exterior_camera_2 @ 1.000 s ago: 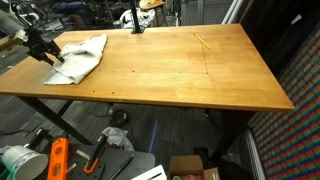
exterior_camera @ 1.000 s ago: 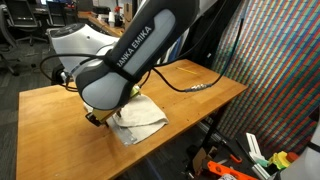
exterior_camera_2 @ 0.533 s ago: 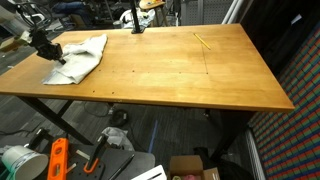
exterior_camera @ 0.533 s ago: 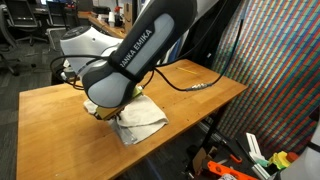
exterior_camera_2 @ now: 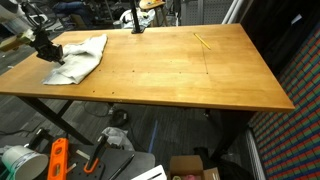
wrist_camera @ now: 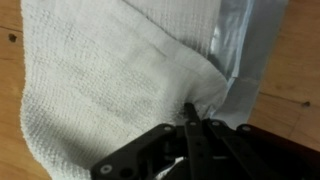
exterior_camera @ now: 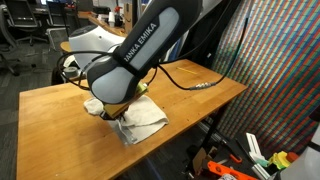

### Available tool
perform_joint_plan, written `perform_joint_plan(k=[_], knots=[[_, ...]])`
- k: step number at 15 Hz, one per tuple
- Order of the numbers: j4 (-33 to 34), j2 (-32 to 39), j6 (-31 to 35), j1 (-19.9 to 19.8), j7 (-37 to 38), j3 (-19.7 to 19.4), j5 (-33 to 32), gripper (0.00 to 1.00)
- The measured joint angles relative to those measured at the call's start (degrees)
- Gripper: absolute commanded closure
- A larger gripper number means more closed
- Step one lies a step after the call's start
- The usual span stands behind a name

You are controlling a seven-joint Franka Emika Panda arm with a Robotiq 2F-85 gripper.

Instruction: Fold the cloth in half

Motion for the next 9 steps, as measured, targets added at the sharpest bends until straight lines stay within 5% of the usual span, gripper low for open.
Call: perform_joint_plan(k=[9], knots=[[-9.5, -6.0, 3.0, -1.8, -9.5, 3.0, 1.0, 0.99]])
